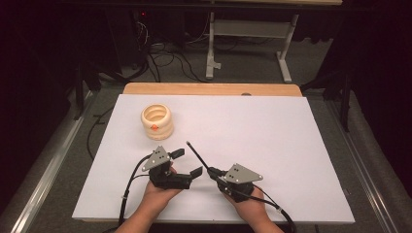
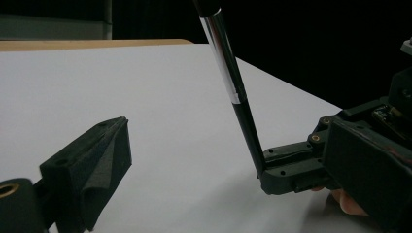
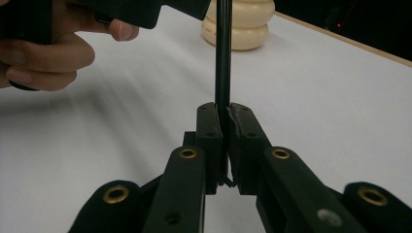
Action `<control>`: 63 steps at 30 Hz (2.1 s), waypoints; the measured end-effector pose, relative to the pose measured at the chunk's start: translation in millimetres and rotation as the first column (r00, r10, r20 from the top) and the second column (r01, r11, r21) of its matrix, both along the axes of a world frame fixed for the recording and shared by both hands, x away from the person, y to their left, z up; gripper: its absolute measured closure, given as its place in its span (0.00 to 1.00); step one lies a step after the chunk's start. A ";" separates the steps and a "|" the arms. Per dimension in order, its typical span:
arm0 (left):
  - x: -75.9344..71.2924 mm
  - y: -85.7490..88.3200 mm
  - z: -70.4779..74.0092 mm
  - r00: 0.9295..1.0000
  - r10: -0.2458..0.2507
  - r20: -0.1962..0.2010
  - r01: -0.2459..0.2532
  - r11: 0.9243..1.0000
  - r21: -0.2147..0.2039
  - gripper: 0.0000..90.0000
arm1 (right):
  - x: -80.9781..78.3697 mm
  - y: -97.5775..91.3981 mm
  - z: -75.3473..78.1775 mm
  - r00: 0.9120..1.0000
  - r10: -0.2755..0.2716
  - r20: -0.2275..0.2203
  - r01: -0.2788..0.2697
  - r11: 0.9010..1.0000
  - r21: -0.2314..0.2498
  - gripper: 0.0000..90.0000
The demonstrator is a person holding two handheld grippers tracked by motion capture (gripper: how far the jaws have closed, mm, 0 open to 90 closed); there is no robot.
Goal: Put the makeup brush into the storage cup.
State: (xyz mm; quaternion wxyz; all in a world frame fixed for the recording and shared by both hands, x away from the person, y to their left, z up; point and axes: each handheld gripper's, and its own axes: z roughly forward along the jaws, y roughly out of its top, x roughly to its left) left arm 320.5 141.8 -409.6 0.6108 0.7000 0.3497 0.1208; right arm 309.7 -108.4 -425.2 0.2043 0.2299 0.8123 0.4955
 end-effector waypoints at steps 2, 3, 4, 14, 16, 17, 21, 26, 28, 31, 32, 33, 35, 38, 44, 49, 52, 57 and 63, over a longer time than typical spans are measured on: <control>0.1 0.3 0.0 1.000 -0.001 -0.002 0.001 1.000 -0.002 0.05 | 0.1 -0.2 -0.2 1.000 0.011 0.007 -0.011 1.000 -0.011 0.96; 0.1 0.4 -0.1 1.000 -0.001 -0.002 0.001 1.000 -0.002 0.06 | -0.4 0.1 -0.4 1.000 0.011 0.004 -0.011 1.000 -0.010 0.96; 0.1 0.7 0.0 1.000 -0.001 -0.001 0.001 1.000 -0.005 0.06 | -0.8 0.4 -0.5 1.000 0.012 0.005 -0.012 1.000 -0.009 0.96; 0.2 2.8 0.1 1.000 -0.008 -0.011 0.007 1.000 -0.028 0.12 | -3.6 3.0 -1.3 1.000 0.030 0.003 -0.030 1.000 0.002 0.96; 0.5 3.2 0.1 1.000 -0.009 -0.014 0.008 0.999 -0.033 0.14 | -3.6 3.2 -1.5 1.000 0.031 0.006 -0.031 1.000 0.002 0.96; 0.4 3.4 0.1 1.000 -0.008 -0.015 0.008 0.999 -0.035 0.14 | -3.6 3.2 -1.5 1.000 0.031 0.006 -0.031 1.000 0.002 0.96; 0.5 4.5 0.3 1.000 -0.008 -0.018 0.007 0.999 -0.047 0.17 | -3.7 3.4 -1.6 0.999 0.033 0.005 -0.033 0.999 0.001 0.96; 1.3 5.9 -0.5 0.999 -0.012 -0.032 0.010 0.998 -0.069 0.22 | -4.3 4.4 -2.3 0.999 0.034 0.002 -0.034 0.999 0.004 0.96; 1.4 6.3 -0.6 0.999 -0.017 -0.034 0.014 0.997 -0.078 0.25 | -4.4 4.4 -2.3 0.999 0.033 0.001 -0.033 0.999 0.001 0.96; 1.2 6.8 -0.5 0.999 -0.013 -0.032 0.010 0.996 -0.086 0.30 | -4.4 4.4 -2.2 0.999 0.034 0.001 -0.034 0.999 0.000 0.96; 1.2 7.2 -0.5 0.999 -0.013 -0.032 0.010 0.996 -0.091 0.32 | -4.5 4.4 -2.2 0.999 0.034 0.001 -0.034 0.999 -0.001 0.96; 1.2 7.7 -0.4 0.999 -0.012 -0.032 0.009 0.996 -0.094 0.35 | -4.5 4.4 -2.1 0.999 0.033 0.000 -0.033 0.999 -0.003 0.96; 1.2 8.6 -0.4 0.999 -0.010 -0.033 0.006 0.995 -0.102 0.38 | -4.5 4.4 -2.1 0.999 0.034 0.002 -0.034 0.999 -0.006 0.96; 1.2 9.5 -0.6 0.999 -0.010 -0.035 0.006 0.994 -0.112 0.45 | -4.5 4.5 -2.2 0.999 0.036 0.000 -0.036 0.999 -0.006 0.96; 0.8 10.5 -0.6 0.999 -0.019 -0.031 0.015 0.993 -0.115 0.56 | -4.4 4.5 -2.3 0.999 0.039 0.002 -0.039 0.999 -0.009 0.96; 0.3 11.3 -0.6 1.000 -0.020 -0.023 0.017 0.993 -0.118 0.65 | -4.7 5.4 -2.6 0.999 0.039 0.004 -0.039 0.999 -0.007 0.96; 0.1 11.9 -0.2 1.000 -0.021 -0.021 0.019 0.993 -0.120 0.69 | -4.5 5.5 -2.8 0.999 0.043 0.009 -0.043 0.999 -0.010 0.96; 0.1 12.6 -0.3 0.999 -0.029 -0.018 0.027 0.992 -0.125 0.74 | -4.6 5.7 -2.8 0.999 0.043 0.011 -0.043 0.999 -0.011 0.96; -0.4 12.8 0.3 0.999 -0.034 -0.017 0.031 0.990 -0.136 0.78 | -4.9 5.7 -2.5 0.999 0.042 0.008 -0.042 0.999 -0.016 0.96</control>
